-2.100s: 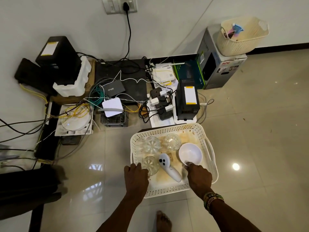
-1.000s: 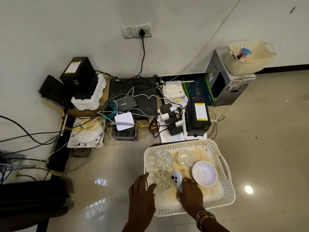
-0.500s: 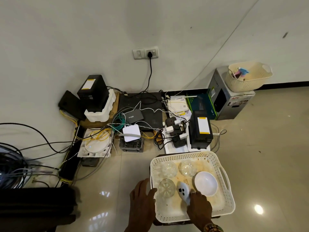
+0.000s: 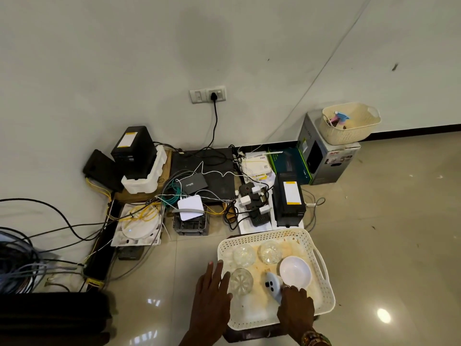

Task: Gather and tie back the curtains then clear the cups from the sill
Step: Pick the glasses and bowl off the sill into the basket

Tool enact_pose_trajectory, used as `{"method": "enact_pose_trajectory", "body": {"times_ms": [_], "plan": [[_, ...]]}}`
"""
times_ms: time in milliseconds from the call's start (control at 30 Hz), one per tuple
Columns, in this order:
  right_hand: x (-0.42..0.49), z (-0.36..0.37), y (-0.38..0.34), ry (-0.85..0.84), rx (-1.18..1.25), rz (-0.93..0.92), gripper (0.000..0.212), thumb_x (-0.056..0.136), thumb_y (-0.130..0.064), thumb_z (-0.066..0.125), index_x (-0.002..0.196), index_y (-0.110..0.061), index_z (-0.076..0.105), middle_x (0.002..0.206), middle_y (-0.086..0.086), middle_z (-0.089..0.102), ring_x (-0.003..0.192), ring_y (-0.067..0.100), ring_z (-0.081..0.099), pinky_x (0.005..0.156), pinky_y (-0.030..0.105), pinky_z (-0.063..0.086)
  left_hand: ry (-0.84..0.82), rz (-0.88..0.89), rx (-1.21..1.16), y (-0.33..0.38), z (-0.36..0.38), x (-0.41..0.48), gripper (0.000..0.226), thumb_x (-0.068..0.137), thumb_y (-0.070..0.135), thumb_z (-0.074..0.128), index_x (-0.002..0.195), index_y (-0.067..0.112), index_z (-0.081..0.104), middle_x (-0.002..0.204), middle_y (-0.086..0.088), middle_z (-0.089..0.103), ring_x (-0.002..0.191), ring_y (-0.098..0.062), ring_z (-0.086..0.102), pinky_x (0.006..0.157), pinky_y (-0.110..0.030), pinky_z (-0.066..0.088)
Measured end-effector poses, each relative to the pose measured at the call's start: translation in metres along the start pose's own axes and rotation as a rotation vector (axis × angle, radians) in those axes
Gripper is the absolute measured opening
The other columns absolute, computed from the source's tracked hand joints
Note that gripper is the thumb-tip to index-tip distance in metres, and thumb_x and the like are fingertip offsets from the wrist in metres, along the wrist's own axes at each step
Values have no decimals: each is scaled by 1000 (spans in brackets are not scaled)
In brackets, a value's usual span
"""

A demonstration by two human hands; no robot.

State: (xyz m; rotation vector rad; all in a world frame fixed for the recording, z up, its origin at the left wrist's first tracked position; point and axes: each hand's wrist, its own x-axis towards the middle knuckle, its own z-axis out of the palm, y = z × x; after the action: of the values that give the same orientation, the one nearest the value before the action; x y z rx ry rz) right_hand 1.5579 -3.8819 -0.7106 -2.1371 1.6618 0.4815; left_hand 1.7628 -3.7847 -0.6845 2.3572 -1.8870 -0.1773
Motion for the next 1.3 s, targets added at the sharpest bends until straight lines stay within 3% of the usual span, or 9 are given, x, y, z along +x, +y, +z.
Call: {"method": "enact_pose_trajectory", "body": {"times_ms": [100,333,400,500,533,667,800,1133,1300], "plan": [[-1,-5,0,17,-2,-2,39,94,-24,41,133,-26,46,131,-6,53,123,20,47,99,34,39,21,10,15,0,-6,4,71,61,36,89,124,16,62,145,-13,50,137,-32,34,98,-46,48],[-7,-4,1,45,-4,10,35,93,-27,48,127,-26,49,125,-6,57,116,17,52,95,33,43,23,-20,31,4,-17,11,66,59,35,91,119,15,69,143,-14,53,137,-33,35,95,-47,49],[-11,-5,2,34,1,7,33,82,-25,63,115,-21,60,111,-1,64,103,23,60,84,39,49,16,-19,34,5,-17,10,66,61,36,90,120,15,69,144,-15,52,136,-36,43,97,-46,48],[-7,8,8,92,-1,-12,39,45,-16,87,80,-14,69,72,4,63,64,29,61,54,39,48,15,-12,47,7,-19,7,66,60,36,91,118,13,70,142,-16,53,131,-38,50,97,-46,48],[-4,15,10,100,-12,-2,38,47,-16,86,81,-14,70,73,4,63,65,28,60,55,38,48,15,-17,49,7,-20,6,66,59,36,91,118,13,70,142,-16,53,131,-38,50,98,-46,47],[-14,3,10,113,-20,7,33,83,-27,61,116,-22,61,110,-2,63,101,22,59,81,37,49,32,-8,52,7,-19,3,66,62,36,90,120,14,68,144,-16,51,138,-36,38,101,-46,42],[-20,-3,9,95,-10,-9,38,90,-26,52,128,-25,51,126,-3,54,113,19,53,90,33,46,36,-6,30,8,-21,3,66,63,35,89,122,15,66,146,-16,49,140,-33,29,102,-46,40],[-29,3,17,94,35,10,33,88,-22,53,121,-25,57,120,-2,58,107,21,56,87,36,51,11,-11,47,11,-26,1,70,61,38,89,123,15,66,147,-16,48,139,-33,30,102,-45,38],[-30,6,20,101,46,43,30,87,-23,56,116,-25,59,116,-2,58,105,22,57,86,44,53,17,-9,45,11,-29,0,72,63,37,88,126,13,63,149,-17,44,141,-34,28,103,-46,39]]}}
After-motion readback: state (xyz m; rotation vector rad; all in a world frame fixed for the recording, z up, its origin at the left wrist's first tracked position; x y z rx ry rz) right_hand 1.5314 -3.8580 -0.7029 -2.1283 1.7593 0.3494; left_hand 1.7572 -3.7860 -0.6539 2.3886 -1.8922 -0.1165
